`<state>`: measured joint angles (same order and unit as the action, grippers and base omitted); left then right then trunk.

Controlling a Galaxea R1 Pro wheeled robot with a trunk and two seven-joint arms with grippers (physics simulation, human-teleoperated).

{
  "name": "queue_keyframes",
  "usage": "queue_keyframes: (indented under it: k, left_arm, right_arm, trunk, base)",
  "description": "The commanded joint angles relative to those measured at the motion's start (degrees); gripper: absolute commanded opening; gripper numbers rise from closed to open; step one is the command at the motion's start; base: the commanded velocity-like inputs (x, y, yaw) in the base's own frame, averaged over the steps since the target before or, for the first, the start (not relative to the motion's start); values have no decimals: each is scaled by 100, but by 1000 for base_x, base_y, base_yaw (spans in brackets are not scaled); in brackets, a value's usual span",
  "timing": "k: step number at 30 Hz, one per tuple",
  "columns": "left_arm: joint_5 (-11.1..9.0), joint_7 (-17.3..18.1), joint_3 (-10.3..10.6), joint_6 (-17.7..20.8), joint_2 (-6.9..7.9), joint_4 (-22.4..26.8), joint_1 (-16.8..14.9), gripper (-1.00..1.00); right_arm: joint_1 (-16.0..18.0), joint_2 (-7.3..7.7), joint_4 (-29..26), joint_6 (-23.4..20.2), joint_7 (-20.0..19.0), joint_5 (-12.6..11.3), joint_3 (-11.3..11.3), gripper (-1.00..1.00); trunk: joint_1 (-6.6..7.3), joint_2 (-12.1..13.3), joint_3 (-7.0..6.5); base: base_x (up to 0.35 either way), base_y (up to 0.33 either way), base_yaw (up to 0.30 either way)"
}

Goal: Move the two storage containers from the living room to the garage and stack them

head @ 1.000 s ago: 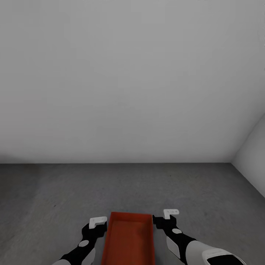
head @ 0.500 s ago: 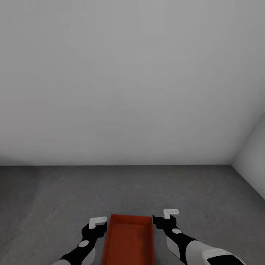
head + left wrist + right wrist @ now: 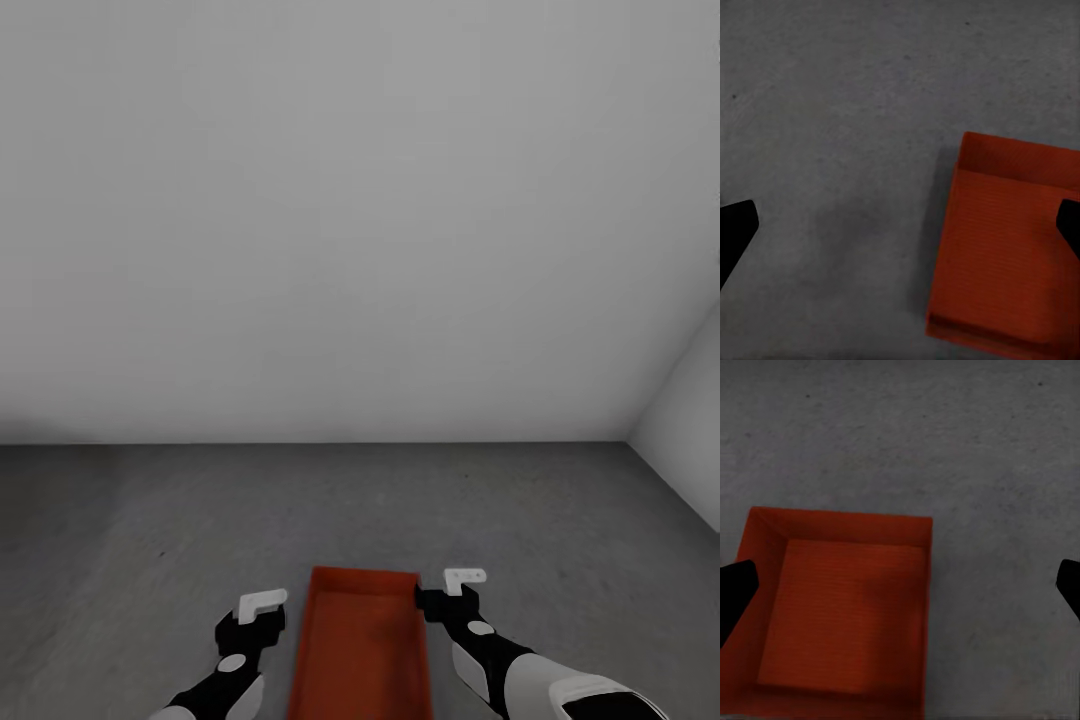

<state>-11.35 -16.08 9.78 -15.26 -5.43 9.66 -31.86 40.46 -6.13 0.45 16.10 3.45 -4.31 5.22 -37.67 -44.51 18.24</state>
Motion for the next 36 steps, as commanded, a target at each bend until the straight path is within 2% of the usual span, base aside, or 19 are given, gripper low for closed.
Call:
queue_keyframes:
  k: [1, 21, 28, 31, 32, 36]
  left_arm:
    - [-52, -38, 50, -21, 0, -3, -5, 100]
    - [-60, -54, 52, -16, 7, 0, -5, 100]
    - [-55, -10, 77, -23, 22, 38, -6, 100]
    - [-37, 203, 92, -28, 33, 57, -9, 100]
    - [-14, 753, 94, -24, 49, 62, -13, 100]
    - [-16, 890, 94, -24, 54, 48, -12, 100]
  right_arm:
    - [5, -1, 8, 18, 21, -44, 49, 100]
    - [5, -2, 8, 16, 24, -44, 49, 100]
    - [5, -2, 8, 16, 24, -44, 49, 100]
    - [5, -2, 8, 16, 24, -44, 49, 100]
    - [5, -2, 8, 16, 24, -44, 49, 100]
    - [5, 2, 8, 19, 20, -44, 49, 100]
  trunk:
    - [2, -6, 8]
    - [2, -6, 8]
    - [2, -6, 8]
    - [2, -6, 8]
    - [2, -6, 8]
    - [2, -6, 8]
  base:
    - [-282, 192, 0]
    - [-286, 190, 0]
    - [-161, 92, 0]
    - [-34, 17, 0]
    - [-3, 1, 0]
    - [-1, 0, 0]
